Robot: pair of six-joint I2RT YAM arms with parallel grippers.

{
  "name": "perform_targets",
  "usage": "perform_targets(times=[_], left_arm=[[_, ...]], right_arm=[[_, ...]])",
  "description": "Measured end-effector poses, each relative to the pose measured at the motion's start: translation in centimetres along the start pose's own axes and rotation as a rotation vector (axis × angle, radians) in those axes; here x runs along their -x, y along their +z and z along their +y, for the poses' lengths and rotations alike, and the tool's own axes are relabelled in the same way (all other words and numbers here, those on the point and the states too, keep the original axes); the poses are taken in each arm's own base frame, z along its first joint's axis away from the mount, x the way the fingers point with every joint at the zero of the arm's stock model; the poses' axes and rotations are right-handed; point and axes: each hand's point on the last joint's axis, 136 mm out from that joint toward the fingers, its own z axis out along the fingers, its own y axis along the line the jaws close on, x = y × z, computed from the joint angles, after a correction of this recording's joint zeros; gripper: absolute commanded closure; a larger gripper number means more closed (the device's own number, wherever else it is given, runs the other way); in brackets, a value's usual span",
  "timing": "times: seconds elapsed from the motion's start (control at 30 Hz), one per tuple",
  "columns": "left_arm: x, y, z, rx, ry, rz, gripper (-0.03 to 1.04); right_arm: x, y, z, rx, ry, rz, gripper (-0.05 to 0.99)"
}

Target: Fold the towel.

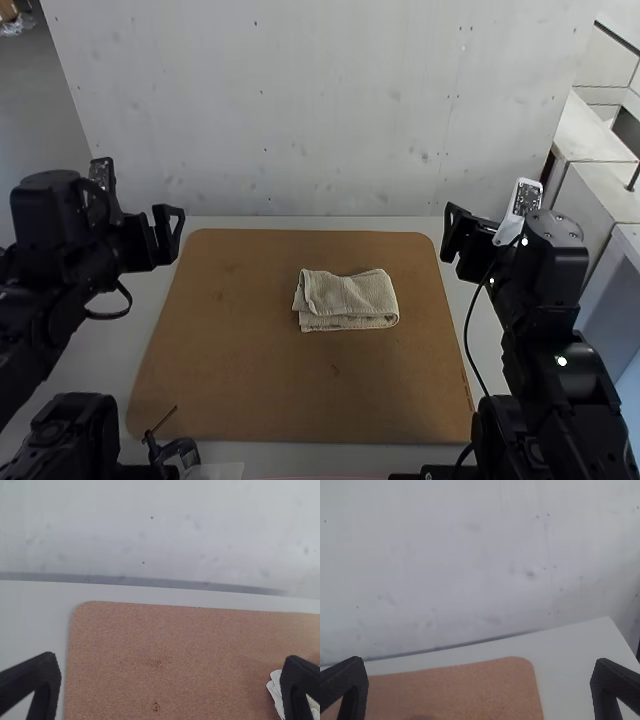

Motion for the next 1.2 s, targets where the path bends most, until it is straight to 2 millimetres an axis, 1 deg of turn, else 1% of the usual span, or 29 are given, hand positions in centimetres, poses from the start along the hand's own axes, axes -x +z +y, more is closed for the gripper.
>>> perform_targets(times=[0.07, 0.3, 0.4, 0.43, 0.5, 0.53, 0.57, 0.63, 0.73, 0.77, 0.9, 1.0, 1.03, 1.07, 1.1, 1.2], left_arm=[[-0.4, -0.3, 0.5, 0.013, -0.01, -0.017, 0.04], [0.6, -3.3, -0.3, -0.033, 0.03, -0.24, 0.06], [-1.0, -2.9, 0.0, -0.024, 0.057, -0.198, 0.06], [-1.3, -2.8, 0.2, -0.012, 0.076, -0.184, 0.06], [-1.4, -2.7, 0.5, 0.008, 0.125, -0.178, 0.06], [-1.3, -2.7, 0.6, 0.013, 0.138, -0.18, 0.06], [-1.0, -3.0, 0.5, 0.015, 0.157, -0.185, 0.05], [-1.1, -3.7, 0.3, 0.019, 0.18, -0.139, 0.04], [-2.5, -4.0, 0.5, 0.028, 0.211, -0.062, 0.04], [-2.7, -4.0, 0.6, 0.031, 0.224, -0.054, 0.04], [-2.7, -4.0, 0.6, 0.033, 0.245, -0.054, 0.04], [-2.7, -4.0, 0.6, 0.033, 0.252, -0.054, 0.04], [-2.7, -4.0, 0.6, 0.033, 0.253, -0.054, 0.04], [-2.7, -4.0, 0.6, 0.033, 0.255, -0.054, 0.04], [-2.7, -4.0, 0.7, 0.036, 0.255, -0.054, 0.04], [-2.7, -4.0, 0.8, 0.043, 0.256, -0.054, 0.04]], right_arm=[[0.3, 0.0, -0.1, -0.006, 0.0, -0.014, -0.03], [0.5, 0.0, -0.2, -0.01, 0.001, -0.02, -0.03], [0.2, 0.0, -0.2, -0.013, 0.0, -0.009, -0.03], [-0.2, 0.0, -0.3, -0.016, -0.002, 0.006, -0.03], [-0.3, -0.1, -0.4, -0.021, -0.006, 0.016, -0.03], [0.0, -0.1, -0.4, -0.02, -0.008, 0.011, -0.03], [0.6, -0.3, -0.2, -0.018, -0.011, -0.001, -0.03], [0.9, -0.4, -0.2, -0.019, -0.014, -0.008, -0.03], [-0.2, -0.4, -0.5, -0.03, -0.018, 0.042, -0.03], [-1.1, -0.5, -0.6, -0.037, -0.02, 0.078, -0.03], [-3.8, -1.4, -1.2, -0.065, -0.027, 0.226, -0.03], [-4.4, -2.3, -1.2, -0.067, -0.029, 0.285, -0.03], [-4.8, -2.5, -1.2, -0.066, -0.03, 0.309, -0.03], [-6.1, -2.7, -1.3, -0.064, -0.032, 0.354, -0.03], [-6.2, -2.6, -1.2, -0.059, -0.033, 0.351, -0.03], [-7.5, -2.6, -1.4, -0.06, -0.036, 0.384, -0.03]])
